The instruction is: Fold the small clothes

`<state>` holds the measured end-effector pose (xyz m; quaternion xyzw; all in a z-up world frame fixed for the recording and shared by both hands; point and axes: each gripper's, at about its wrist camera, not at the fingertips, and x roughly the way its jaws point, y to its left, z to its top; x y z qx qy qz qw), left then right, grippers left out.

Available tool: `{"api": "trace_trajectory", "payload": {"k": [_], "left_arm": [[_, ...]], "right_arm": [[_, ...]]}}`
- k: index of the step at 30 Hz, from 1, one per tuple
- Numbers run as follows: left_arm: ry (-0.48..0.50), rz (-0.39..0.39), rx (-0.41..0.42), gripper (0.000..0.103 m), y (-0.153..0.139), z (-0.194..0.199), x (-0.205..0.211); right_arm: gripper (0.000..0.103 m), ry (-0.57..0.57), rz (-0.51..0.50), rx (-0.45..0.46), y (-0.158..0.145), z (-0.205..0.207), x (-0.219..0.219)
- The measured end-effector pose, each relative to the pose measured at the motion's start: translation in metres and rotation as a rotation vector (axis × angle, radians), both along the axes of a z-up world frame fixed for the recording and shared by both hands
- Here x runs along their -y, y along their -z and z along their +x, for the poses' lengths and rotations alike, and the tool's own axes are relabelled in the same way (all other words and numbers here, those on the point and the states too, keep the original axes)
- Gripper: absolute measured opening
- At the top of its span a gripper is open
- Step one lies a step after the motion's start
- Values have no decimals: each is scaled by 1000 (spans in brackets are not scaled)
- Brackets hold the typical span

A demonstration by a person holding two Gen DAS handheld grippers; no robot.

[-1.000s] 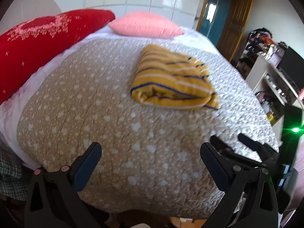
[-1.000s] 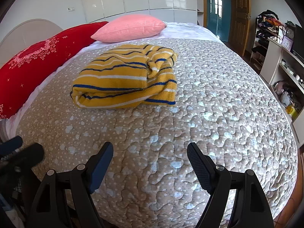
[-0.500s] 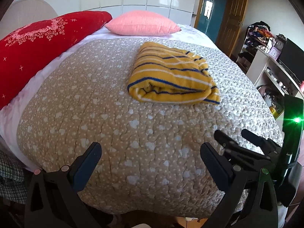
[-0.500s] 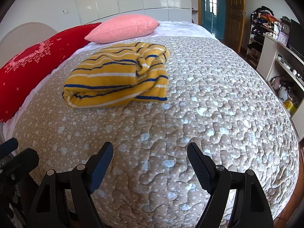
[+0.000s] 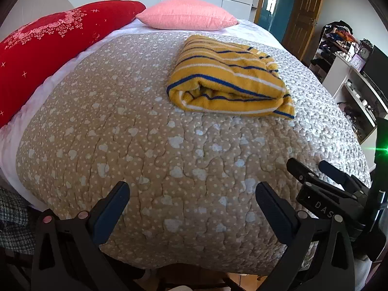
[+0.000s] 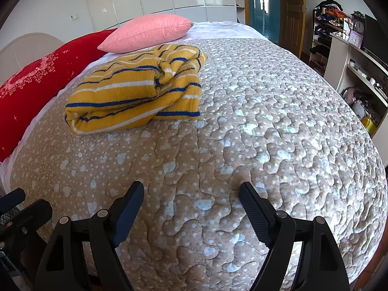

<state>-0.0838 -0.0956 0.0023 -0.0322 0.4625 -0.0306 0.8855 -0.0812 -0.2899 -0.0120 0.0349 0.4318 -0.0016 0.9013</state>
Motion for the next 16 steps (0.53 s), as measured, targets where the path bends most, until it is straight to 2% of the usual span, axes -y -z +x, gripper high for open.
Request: {"api": "trace_trajectory", "payload": {"k": [16], "left_arm": [[-46, -25, -28, 103, 8, 10, -20]], "right_arm": [[86, -56, -43, 22, -3, 2, -13]]}}
